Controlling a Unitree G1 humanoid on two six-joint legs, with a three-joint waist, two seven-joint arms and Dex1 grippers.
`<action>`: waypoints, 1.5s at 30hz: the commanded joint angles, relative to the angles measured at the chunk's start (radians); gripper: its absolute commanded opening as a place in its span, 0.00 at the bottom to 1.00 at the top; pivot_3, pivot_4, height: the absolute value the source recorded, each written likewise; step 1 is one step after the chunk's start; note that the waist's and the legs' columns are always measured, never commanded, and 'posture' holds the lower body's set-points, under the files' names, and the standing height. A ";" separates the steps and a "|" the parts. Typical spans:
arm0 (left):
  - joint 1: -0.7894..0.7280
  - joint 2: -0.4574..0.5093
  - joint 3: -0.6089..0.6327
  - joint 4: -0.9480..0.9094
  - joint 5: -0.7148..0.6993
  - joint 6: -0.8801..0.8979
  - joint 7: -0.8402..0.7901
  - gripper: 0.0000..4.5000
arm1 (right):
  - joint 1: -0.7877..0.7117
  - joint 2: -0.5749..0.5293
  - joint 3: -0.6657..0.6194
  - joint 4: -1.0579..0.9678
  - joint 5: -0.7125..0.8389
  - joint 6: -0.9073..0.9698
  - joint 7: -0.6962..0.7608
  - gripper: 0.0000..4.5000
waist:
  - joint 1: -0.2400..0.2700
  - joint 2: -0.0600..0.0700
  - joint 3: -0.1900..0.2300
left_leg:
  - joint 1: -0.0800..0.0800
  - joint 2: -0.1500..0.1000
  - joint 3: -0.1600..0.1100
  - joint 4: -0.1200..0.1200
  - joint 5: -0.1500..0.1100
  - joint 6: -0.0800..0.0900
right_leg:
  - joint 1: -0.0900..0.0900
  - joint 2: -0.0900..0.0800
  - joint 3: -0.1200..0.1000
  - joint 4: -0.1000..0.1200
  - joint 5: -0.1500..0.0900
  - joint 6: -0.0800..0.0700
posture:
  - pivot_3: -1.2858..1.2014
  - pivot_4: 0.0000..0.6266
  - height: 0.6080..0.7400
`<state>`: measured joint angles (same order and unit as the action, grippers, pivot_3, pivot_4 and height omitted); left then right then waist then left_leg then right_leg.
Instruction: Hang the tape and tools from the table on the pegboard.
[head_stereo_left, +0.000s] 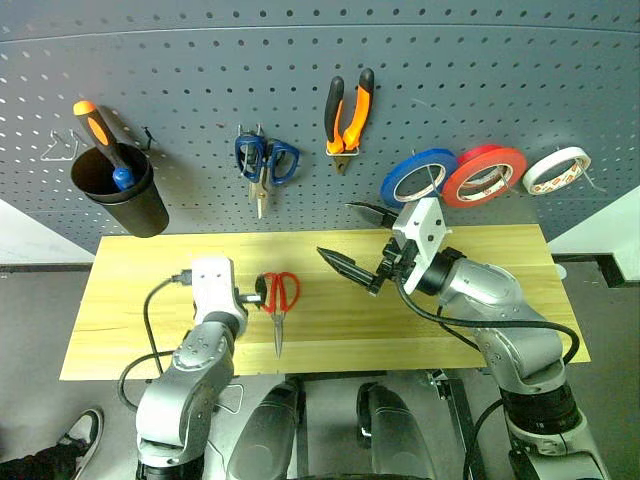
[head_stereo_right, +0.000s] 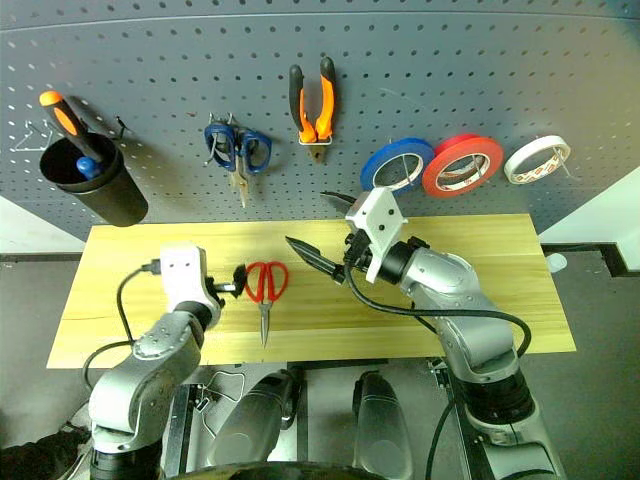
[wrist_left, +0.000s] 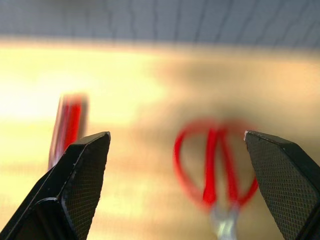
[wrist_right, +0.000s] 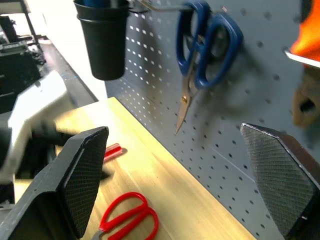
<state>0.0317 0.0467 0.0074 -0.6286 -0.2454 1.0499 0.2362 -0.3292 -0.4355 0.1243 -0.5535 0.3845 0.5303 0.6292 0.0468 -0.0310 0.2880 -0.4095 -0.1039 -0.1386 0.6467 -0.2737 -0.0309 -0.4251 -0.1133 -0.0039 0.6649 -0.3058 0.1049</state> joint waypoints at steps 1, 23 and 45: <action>-0.005 -0.031 0.018 0.015 0.010 0.074 0.007 1.00 | 0.025 -0.057 0.000 -0.101 0.026 0.040 0.025 0.99 | 0.001 -0.001 0.001 | 0.000 0.000 0.000 0.000 0.000 0.000 | 0.000 0.000 0.000 0.000 0.000 0.000 | 0.55 0.52 0.89; -0.086 -0.079 -0.096 0.266 0.074 0.025 -0.098 1.00 | 0.114 -0.096 -0.024 -0.256 0.058 0.154 -0.069 0.99 | 0.015 -0.004 0.017 | 0.000 0.000 0.001 0.001 0.000 0.000 | 0.000 0.000 0.000 -0.001 0.000 0.000 | 0.52 0.54 0.89; -0.141 -0.109 -0.104 0.411 0.174 0.007 -0.081 1.00 | 0.128 -0.109 -0.040 -0.312 0.092 0.200 -0.122 0.99 | 0.015 -0.004 0.027 | 0.000 0.000 0.001 0.001 0.000 0.000 | 0.000 -0.001 0.000 0.000 0.000 0.000 | 0.52 0.58 0.89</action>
<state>-0.1255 -0.0534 -0.0860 -0.2494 -0.0797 1.0364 0.1574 -0.2008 -0.5384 0.1061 -0.8102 0.4570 0.7332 0.5112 0.0619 -0.0355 0.3148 -0.4098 -0.1037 -0.1375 0.6472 -0.2740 -0.0306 -0.4251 -0.1138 -0.0040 0.6645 -0.3057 0.1053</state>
